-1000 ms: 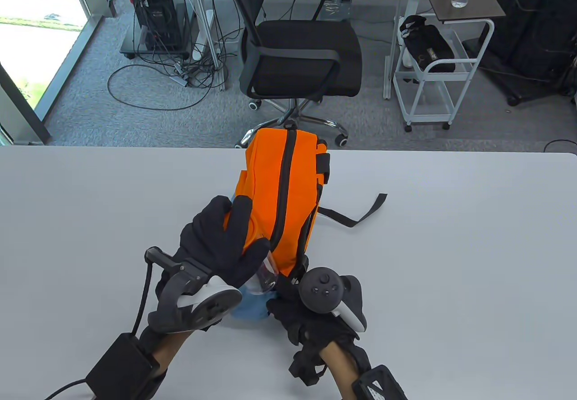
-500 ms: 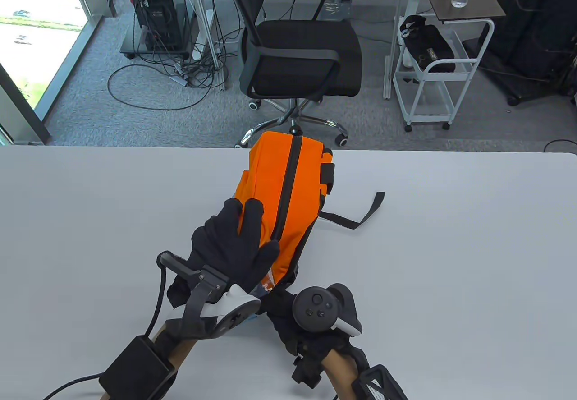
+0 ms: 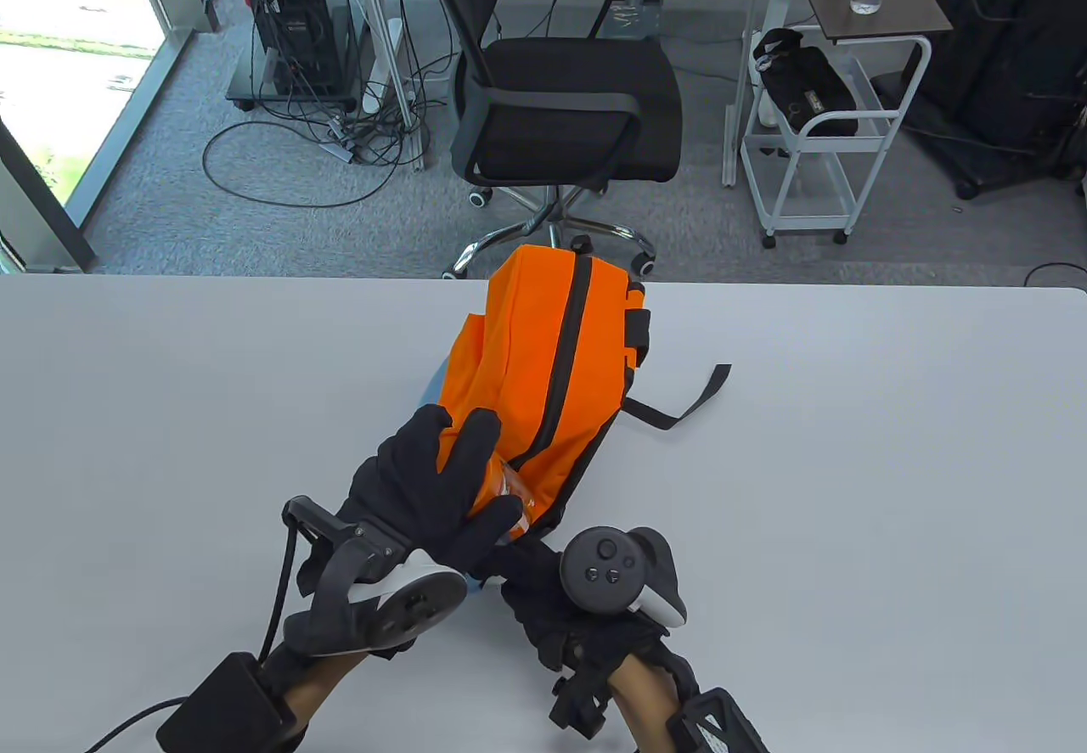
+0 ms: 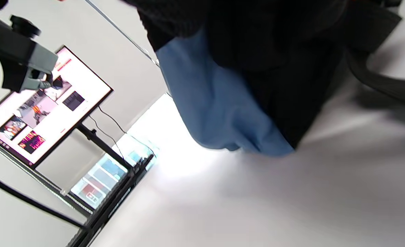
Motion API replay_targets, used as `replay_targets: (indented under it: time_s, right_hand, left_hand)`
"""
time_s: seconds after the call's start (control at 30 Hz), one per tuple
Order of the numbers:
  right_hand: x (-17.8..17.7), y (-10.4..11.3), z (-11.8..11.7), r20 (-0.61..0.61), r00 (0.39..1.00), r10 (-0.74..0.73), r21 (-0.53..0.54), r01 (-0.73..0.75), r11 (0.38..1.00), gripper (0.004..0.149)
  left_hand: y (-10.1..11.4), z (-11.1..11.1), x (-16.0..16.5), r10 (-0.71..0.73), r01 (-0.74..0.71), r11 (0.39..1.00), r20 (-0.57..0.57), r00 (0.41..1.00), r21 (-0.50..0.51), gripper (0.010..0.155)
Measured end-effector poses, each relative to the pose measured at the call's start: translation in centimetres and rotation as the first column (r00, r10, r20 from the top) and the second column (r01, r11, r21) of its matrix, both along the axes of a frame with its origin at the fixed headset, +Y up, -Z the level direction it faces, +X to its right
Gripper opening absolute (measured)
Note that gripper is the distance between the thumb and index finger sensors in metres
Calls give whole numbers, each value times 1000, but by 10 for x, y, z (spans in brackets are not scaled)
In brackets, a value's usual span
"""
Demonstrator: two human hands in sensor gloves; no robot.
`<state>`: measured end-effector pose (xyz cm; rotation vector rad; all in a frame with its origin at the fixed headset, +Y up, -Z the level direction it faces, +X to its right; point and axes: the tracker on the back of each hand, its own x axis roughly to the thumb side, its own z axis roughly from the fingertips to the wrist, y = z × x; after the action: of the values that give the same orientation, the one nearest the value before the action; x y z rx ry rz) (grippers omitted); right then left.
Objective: Pack school bag
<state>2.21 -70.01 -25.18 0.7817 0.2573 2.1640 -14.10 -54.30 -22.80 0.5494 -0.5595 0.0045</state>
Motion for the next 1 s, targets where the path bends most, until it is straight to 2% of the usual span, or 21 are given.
replay_targets:
  time_s: [0.13, 0.17, 0.23, 0.27, 0.3, 0.33, 0.37, 0.4, 0.47, 0.5, 0.53, 0.57, 0.6, 0.67, 0.73, 0.83, 0.93, 1.0]
  right_hand:
    - [3, 5, 2, -14, 1000, 16, 25, -16, 1000, 52]
    - [10, 15, 1, -7, 997, 78, 10, -78, 997, 55]
    - [33, 28, -8, 44, 987, 151, -48, -149, 988, 46]
    - [49, 32, -14, 167, 971, 168, -64, -160, 985, 44]
    - [61, 36, -19, 337, 935, 114, 11, -125, 992, 51]
    - [65, 40, -25, 423, 905, 37, 72, -74, 995, 66]
    - [65, 44, -29, 454, 891, 8, 55, -37, 998, 81]
    - [62, 47, -32, 452, 892, -11, 47, -11, 999, 90]
    - [44, 55, -42, 498, 865, -56, 81, 18, 997, 100]
    - [33, 58, -48, 540, 839, -68, 113, 8, 994, 90]
    - [28, 60, -50, 600, 797, -69, 142, -21, 990, 69]
    - [22, 64, -52, 602, 789, -120, 230, -28, 973, 56]
    - [16, 68, -51, 625, 763, -163, 309, -51, 950, 49]
    - [14, 77, -49, 620, 774, -128, 324, -104, 940, 47]
    - [11, 88, -45, 609, 777, -157, 357, -92, 930, 47]
    - [10, 104, -40, 644, 750, -149, 373, -138, 918, 47]
    - [17, 107, -43, 635, 750, -182, 341, -61, 938, 47]
    - [17, 108, -43, 636, 749, -188, 333, -46, 942, 47]
  left_hand:
    - [4, 5, 11, -102, 102, 995, 12, 995, 16, 79]
    - [4, 7, 14, -160, 160, 986, 1, 987, 43, 80]
    - [3, 6, 12, -169, 170, 985, -7, 986, 38, 79]
    - [3, 5, 9, -170, 171, 984, -18, 985, 40, 79]
    - [2, 4, 5, -167, 168, 985, -28, 986, 32, 79]
    - [1, 2, 3, -163, 164, 986, -32, 986, 28, 79]
    - [1, 1, 1, -157, 158, 987, -29, 987, 25, 79]
    - [1, 0, 1, -159, 159, 987, -25, 987, 20, 79]
    - [1, -1, 1, -150, 150, 989, -14, 989, 8, 79]
    - [1, 0, 2, -162, 162, 987, -14, 987, 8, 79]
    - [1, 0, 3, -176, 176, 984, -13, 984, 7, 79]
    - [1, 1, 3, -197, 197, 980, -14, 980, 13, 79]
    - [2, 1, 2, -204, 205, 979, -12, 979, 21, 80]
    - [5, 4, -1, -205, 204, 979, 54, 977, 20, 79]
    - [8, 10, -5, -185, 184, 983, 57, 981, 11, 79]
    - [8, 11, -12, -107, 106, 994, 54, 993, 25, 82]
    - [12, -1, -16, -47, 51, 995, 48, 998, -88, 92]
    - [14, -10, -12, 15, -13, 999, 52, 999, -53, 97]
